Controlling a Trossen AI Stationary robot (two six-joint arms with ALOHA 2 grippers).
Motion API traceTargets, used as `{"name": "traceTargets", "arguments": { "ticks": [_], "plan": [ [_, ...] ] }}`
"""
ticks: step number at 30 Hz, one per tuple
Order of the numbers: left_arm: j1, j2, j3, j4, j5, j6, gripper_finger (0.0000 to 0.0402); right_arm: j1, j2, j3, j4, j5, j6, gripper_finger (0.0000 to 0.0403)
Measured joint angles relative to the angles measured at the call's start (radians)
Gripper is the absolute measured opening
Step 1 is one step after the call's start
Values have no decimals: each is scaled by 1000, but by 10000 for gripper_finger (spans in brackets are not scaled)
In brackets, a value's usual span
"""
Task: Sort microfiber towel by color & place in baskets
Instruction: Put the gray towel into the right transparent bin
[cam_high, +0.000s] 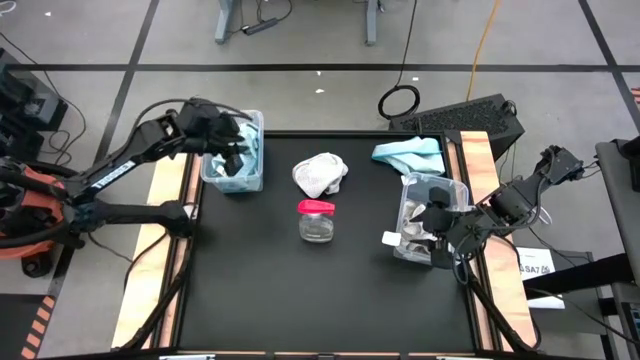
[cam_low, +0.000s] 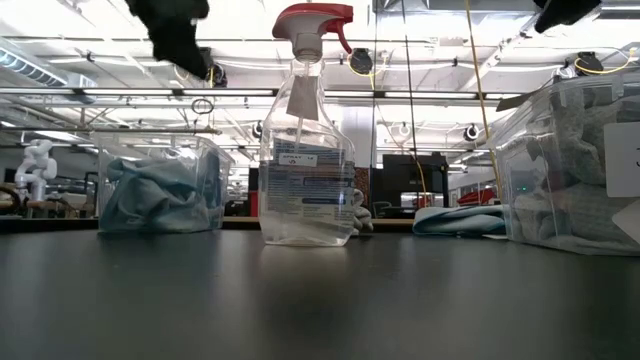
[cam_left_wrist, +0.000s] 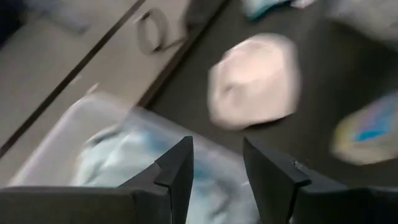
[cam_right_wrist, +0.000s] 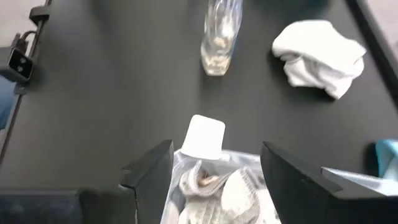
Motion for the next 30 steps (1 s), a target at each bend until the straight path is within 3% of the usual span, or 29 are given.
{"name": "traceTargets", "arguments": {
  "ticks": [4, 16, 28, 30],
  "plan": [
    [-101, -35, 0, 56, 85, -36, 147, -1, 0, 0, 40, 46, -34, 233],
    [-438, -36, -65, 169, 67, -66, 147, -65, 0, 0, 233, 124, -257, 233],
    [-653, -36, -284, 389, 12, -122, 147, -284, 2, 0, 391, 107, -528, 233],
    [-680, -36, -316, 417, 11, -144, 147, -335, 11, 0, 424, 67, -568, 233]
  ]
}}
